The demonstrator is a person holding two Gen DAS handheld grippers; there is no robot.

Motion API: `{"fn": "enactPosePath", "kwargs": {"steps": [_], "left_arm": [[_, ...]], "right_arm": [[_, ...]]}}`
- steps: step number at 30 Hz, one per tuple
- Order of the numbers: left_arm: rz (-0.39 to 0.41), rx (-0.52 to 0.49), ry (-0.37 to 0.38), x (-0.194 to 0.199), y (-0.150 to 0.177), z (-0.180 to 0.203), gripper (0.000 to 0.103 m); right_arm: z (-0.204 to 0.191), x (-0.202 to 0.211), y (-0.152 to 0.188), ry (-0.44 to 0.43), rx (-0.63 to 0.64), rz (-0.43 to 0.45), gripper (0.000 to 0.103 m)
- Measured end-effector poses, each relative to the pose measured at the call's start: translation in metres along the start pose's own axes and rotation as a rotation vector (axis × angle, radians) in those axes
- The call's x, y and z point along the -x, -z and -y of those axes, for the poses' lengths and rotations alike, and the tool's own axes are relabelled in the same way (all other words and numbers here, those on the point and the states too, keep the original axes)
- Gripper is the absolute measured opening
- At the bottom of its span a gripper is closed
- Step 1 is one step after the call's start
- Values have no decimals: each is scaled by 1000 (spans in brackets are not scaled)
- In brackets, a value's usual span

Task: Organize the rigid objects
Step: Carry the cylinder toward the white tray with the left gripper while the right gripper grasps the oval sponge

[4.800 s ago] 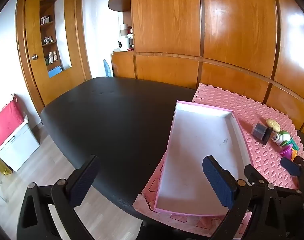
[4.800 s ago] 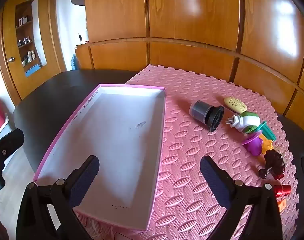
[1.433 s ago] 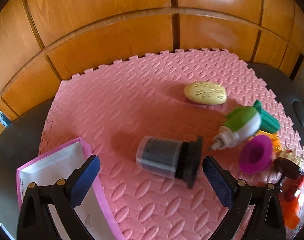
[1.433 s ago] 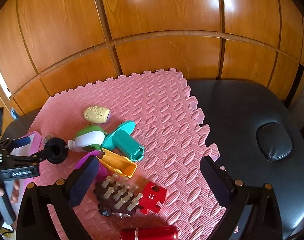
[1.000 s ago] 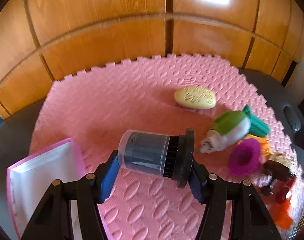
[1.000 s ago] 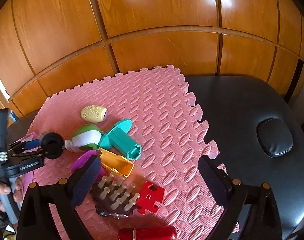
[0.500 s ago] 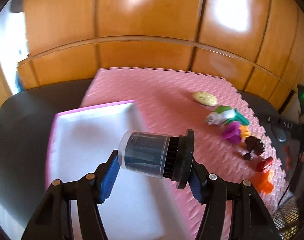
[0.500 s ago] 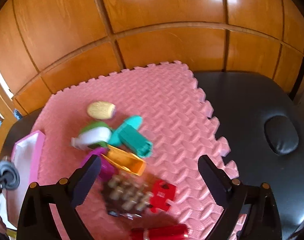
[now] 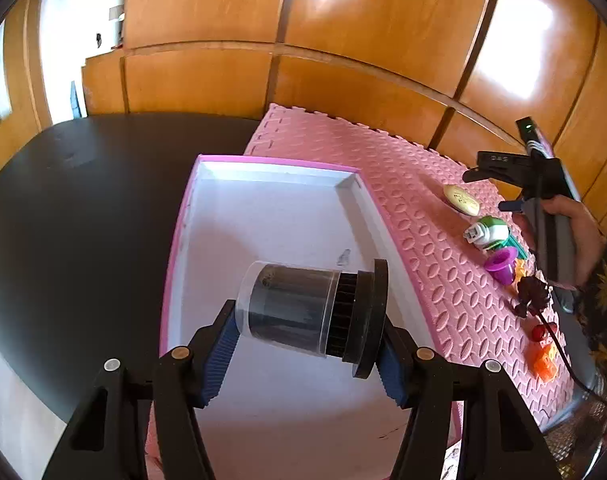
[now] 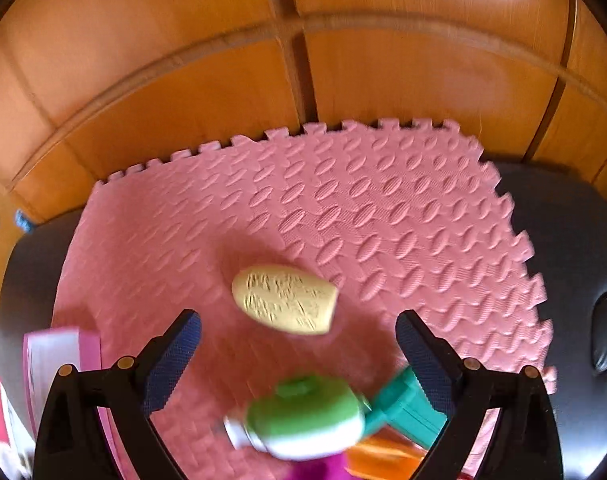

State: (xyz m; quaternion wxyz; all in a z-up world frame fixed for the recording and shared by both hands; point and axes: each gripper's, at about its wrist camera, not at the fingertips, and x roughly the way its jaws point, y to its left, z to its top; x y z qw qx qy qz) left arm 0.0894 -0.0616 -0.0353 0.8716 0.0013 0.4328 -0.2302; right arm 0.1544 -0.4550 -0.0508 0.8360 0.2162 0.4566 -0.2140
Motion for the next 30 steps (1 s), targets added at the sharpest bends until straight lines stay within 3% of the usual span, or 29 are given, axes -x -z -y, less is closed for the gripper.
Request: {"fn": "enactPosePath", "kwargs": {"steps": [9, 10, 12, 14, 21, 26, 30], "left_arm": [[-9, 41, 14, -2, 1, -13, 63], [-10, 44, 13, -2, 1, -14, 63], [-10, 49, 8, 0, 2, -15, 63], [-5, 54, 4, 2, 4, -17, 63], [2, 62, -9, 5, 6, -19, 63], [-3, 72, -5, 4, 5, -19, 63], [4, 57, -30, 4, -3, -21, 63]], "right_arm": [[-14, -43, -10, 94, -36, -81, 99], [-15, -50, -9, 92, -33, -102, 97], [-21, -51, -9, 113, -2, -74, 78], [-25, -50, -9, 83, 18, -79, 78], [-53, -3, 14, -41, 160, -8, 78], [-90, 50, 58, -92, 396, 83, 78], [-107, 74, 98, -119, 539, 89, 78]]}}
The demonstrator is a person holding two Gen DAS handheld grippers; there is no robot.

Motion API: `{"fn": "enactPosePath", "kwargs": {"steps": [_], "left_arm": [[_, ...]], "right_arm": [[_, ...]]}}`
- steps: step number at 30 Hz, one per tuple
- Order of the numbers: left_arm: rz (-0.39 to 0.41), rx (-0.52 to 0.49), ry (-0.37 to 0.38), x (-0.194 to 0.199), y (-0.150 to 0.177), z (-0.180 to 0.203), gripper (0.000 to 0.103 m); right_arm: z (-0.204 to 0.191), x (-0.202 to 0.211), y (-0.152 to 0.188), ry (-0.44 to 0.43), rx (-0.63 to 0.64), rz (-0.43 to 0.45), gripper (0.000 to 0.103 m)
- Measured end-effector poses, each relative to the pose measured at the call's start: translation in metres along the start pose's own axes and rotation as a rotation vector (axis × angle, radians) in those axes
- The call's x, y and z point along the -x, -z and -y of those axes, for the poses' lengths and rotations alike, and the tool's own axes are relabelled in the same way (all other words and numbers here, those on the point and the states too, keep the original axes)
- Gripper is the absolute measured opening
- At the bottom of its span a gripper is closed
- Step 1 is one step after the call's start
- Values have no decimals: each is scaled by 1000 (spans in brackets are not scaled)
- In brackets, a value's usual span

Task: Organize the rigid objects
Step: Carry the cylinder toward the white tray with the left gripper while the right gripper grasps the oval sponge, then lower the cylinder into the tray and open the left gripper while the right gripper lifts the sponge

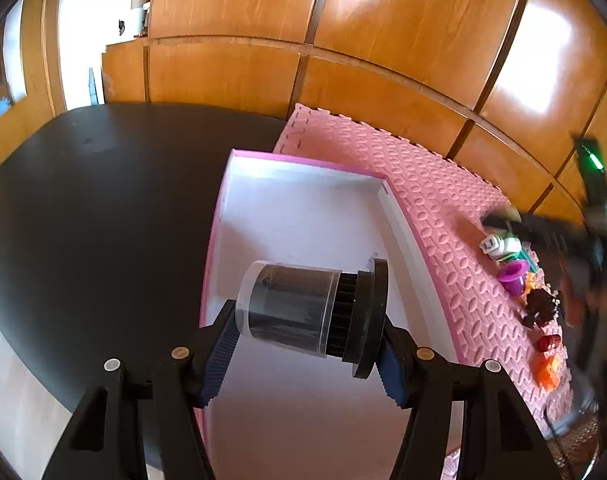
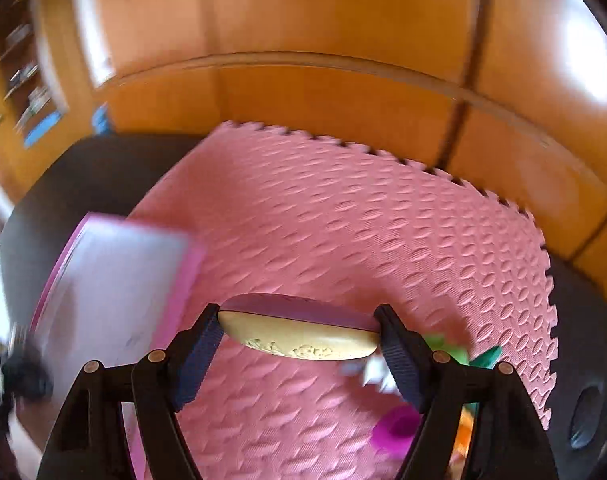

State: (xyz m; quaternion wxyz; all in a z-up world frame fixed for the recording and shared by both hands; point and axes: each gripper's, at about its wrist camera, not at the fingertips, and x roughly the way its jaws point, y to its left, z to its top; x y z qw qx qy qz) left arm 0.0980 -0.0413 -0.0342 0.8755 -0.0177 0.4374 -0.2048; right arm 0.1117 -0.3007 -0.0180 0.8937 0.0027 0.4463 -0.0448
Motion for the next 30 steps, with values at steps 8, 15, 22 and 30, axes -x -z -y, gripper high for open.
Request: {"fn": "enactPosePath", "kwargs": {"steps": [8, 15, 22, 30], "left_arm": [[-18, -31, -57, -26, -32, -11, 63], [-29, -43, -111, -58, -62, -2, 63], [-47, -49, -180, -88, -77, 3, 65], [-8, -60, -214, -77, -70, 12, 80]], "right_arm": [[5, -10, 78, 5, -26, -102, 78], [15, -12, 93, 7, -52, -49, 78], [14, -11, 94, 5, -36, -22, 78], [19, -11, 94, 10, -49, -17, 78]]}}
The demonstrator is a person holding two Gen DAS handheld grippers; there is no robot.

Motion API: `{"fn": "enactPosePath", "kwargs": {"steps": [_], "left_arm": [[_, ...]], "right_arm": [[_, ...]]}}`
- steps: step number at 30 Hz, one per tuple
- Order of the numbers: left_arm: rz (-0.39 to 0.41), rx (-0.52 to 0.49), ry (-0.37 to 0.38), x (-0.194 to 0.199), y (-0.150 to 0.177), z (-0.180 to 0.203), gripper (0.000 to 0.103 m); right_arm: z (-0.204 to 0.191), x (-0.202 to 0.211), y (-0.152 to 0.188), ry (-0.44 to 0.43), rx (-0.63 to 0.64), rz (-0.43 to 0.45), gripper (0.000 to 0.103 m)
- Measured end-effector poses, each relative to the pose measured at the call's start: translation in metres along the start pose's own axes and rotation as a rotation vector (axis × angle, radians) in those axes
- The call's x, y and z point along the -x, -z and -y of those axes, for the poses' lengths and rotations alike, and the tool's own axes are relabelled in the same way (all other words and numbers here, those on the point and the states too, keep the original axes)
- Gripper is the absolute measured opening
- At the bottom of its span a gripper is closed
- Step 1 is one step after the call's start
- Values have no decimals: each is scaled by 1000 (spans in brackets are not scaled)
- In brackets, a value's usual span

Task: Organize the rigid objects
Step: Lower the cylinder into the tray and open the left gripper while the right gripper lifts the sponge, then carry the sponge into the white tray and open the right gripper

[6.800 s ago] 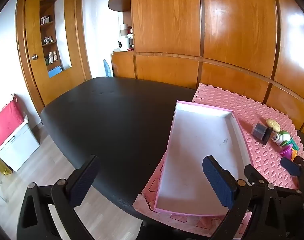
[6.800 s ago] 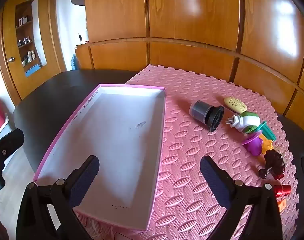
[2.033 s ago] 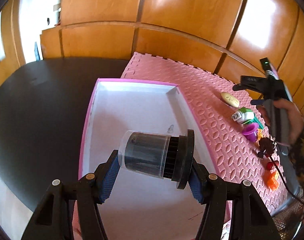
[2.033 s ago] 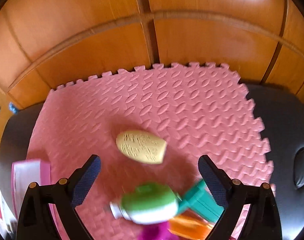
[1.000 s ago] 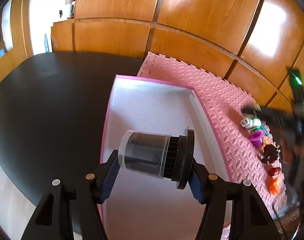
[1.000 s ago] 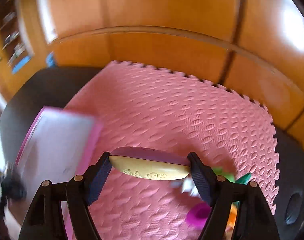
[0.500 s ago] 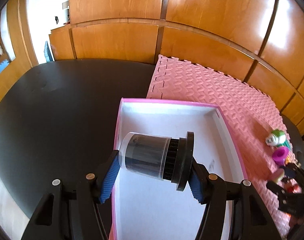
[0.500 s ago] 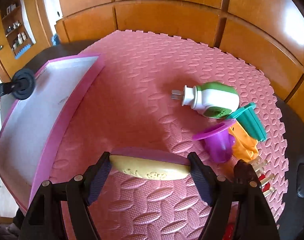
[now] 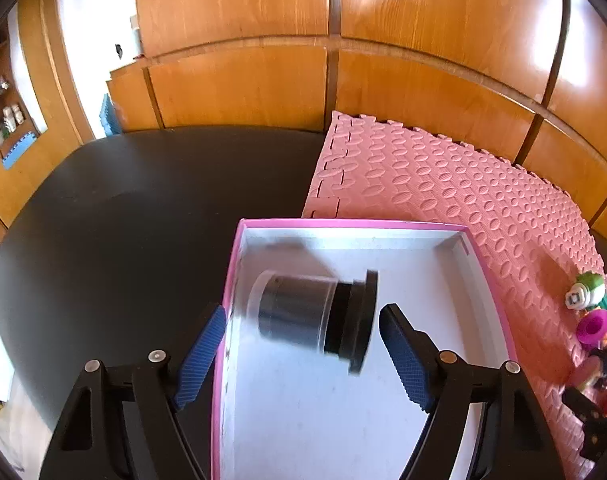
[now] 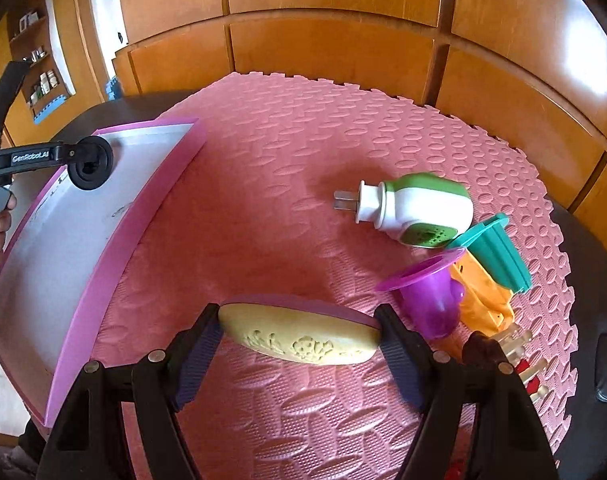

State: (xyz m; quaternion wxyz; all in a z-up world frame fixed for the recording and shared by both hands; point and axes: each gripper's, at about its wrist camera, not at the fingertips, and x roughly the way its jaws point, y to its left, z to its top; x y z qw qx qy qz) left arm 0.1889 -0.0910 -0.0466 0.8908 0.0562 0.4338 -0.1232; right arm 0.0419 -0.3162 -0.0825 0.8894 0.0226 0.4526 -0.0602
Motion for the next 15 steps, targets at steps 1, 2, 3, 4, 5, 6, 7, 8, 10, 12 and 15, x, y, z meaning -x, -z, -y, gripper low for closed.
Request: {"fn": "enactPosePath", "kwargs": {"steps": [1, 2, 3, 4, 5, 6, 7, 8, 10, 12, 15], "left_arm": [[14, 5, -4, 7, 3, -1, 85], [30, 11, -13, 15, 7, -3, 91], [48, 17, -24, 23, 11, -4, 92], [69, 25, -30, 32, 16, -6, 92], [83, 30, -26, 40, 22, -7, 92], [93, 30, -23, 49, 30, -6, 92], [99, 28, -26, 54, 35, -6, 92], [107, 21, -34, 61, 42, -4, 92], [119, 10, -38, 73, 54, 0, 93], [124, 6, -30, 83, 65, 5, 98], [134, 2, -27, 96, 80, 12, 103]], "right_arm": [[0, 0, 0, 1, 2, -1, 78], [-1, 0, 0, 3, 4, -1, 78], [-1, 0, 0, 4, 4, 0, 78], [-1, -1, 0, 6, 5, 0, 78], [-1, -1, 0, 8, 6, 0, 78], [-2, -1, 0, 10, 8, 0, 78], [-2, -1, 0, 13, 10, 1, 78], [-3, -1, 0, 17, 13, 2, 78], [-4, -1, 1, 25, 19, 3, 78], [-6, -1, 1, 35, 26, 6, 78], [-7, -1, 2, 46, 31, 10, 78]]}}
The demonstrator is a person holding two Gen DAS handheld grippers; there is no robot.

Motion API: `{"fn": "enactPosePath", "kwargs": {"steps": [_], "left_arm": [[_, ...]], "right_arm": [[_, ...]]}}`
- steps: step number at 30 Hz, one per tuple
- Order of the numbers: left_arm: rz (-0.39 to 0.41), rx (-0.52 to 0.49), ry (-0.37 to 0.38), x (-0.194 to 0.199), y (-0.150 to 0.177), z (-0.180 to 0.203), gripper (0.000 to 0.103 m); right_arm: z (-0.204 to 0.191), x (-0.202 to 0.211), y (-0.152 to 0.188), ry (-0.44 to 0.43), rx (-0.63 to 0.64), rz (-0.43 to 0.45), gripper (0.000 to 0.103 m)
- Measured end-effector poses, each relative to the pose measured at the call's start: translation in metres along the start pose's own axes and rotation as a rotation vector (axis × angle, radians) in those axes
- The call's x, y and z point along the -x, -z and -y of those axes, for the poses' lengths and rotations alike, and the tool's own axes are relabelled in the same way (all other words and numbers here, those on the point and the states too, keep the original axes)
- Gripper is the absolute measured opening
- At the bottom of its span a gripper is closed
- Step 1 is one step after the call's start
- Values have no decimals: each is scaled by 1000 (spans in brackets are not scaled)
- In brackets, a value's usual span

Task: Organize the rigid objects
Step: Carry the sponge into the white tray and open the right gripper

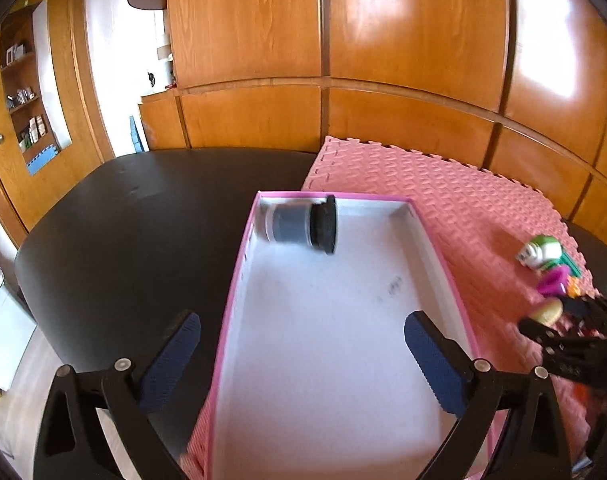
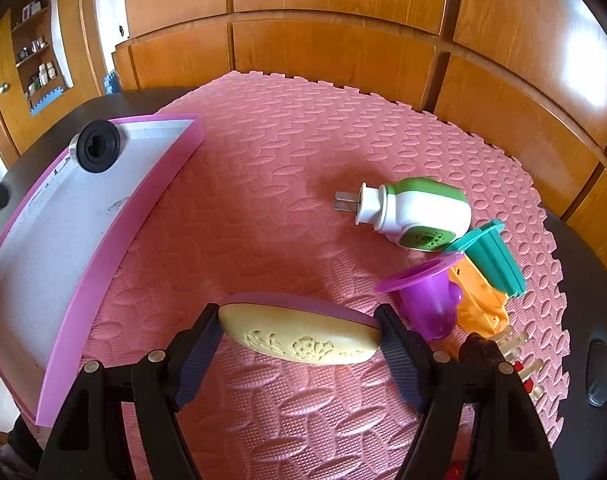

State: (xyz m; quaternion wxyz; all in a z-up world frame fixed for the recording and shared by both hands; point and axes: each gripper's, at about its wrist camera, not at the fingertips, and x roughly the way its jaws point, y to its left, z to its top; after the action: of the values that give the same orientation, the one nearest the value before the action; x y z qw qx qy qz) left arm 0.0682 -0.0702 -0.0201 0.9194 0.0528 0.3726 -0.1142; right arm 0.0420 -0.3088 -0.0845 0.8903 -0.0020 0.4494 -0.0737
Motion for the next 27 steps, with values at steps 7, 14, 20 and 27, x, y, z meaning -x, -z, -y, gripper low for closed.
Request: {"fn": "enactPosePath", "kwargs": {"steps": [7, 14, 20, 27], "left_arm": [[-10, -12, -4, 17, 18, 6, 103], [-20, 2, -13, 21, 27, -6, 103], [-31, 31, -9, 19, 29, -17, 103], [-37, 87, -8, 17, 31, -37, 103]], "right_arm": [[0, 0, 1, 9, -5, 10, 78], [1, 0, -1, 6, -23, 6, 78], [0, 24, -15, -63, -90, 46, 78], [-51, 41, -42, -172, -17, 76, 78]]}}
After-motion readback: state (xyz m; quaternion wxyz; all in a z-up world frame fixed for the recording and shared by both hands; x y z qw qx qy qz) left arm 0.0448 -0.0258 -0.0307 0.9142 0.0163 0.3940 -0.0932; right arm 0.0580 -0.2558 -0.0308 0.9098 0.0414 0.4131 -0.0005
